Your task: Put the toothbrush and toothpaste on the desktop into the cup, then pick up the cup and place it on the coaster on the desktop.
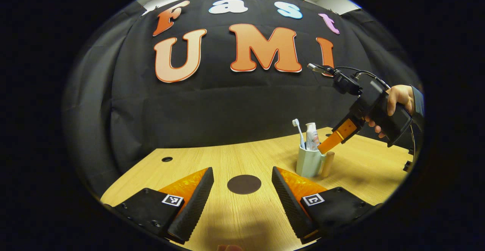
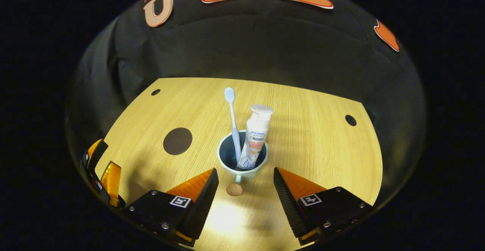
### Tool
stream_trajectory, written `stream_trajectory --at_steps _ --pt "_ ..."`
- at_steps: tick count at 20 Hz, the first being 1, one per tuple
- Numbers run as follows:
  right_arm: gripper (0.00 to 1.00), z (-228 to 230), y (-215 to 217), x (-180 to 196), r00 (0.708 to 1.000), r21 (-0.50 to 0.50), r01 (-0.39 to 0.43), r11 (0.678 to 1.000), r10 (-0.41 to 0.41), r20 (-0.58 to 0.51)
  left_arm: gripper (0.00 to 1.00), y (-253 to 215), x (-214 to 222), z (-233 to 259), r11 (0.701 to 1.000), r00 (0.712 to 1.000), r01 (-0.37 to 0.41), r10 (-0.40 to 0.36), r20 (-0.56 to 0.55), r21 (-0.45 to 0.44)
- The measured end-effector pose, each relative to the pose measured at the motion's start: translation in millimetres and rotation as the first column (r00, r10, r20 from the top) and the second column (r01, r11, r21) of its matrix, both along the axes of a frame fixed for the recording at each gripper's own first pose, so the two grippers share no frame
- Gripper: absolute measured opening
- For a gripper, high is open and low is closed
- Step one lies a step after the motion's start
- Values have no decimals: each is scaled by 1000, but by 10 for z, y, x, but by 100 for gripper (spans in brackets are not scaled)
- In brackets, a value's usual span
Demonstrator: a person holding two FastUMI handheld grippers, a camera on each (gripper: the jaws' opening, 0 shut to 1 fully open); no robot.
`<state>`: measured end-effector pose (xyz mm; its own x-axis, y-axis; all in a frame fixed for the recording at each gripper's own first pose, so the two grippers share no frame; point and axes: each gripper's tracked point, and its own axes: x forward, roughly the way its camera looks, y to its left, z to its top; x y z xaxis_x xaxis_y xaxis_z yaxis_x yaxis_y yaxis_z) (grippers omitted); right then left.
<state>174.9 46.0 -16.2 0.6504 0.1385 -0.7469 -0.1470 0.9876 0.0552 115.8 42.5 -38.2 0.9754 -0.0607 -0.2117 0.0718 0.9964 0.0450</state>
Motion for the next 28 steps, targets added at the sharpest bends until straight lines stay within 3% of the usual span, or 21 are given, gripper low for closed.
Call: stream_trajectory --at_steps 5,9,13,15,16,19,20,21,28 --pt "84 -274 36 31 992 -37 2 999 -7 -127 98 59 -37 -65 1000 1000 -5 5 -9 -11" --pt "75 -451 52 12 976 -34 49 998 -55 -209 98 77 -62 -142 1000 1000 -10 10 -24 -24" --pt "75 -478 95 72 970 -6 107 994 -106 -219 98 70 -110 -257 997 998 -23 19 -55 -71" --pt "62 -472 76 44 970 -29 112 993 -115 -213 98 61 -139 -257 997 998 -26 22 -58 -73" --pt "65 -471 85 50 970 -42 110 993 -116 -211 98 68 -161 -252 997 998 -28 25 -54 -71" --pt "57 -517 59 13 970 -86 95 992 -111 -216 98 94 -190 -205 997 998 -31 28 -48 -71" --pt "39 -521 44 -12 967 -86 99 991 -117 -224 98 92 -196 -209 997 999 -32 28 -47 -74" --pt "27 -473 53 -15 968 -84 103 991 -120 -223 98 101 -207 -216 996 998 -34 31 -48 -77" --pt "19 -468 37 2 983 -134 19 991 -44 -181 98 168 -265 -204 995 998 -53 50 -45 -79"
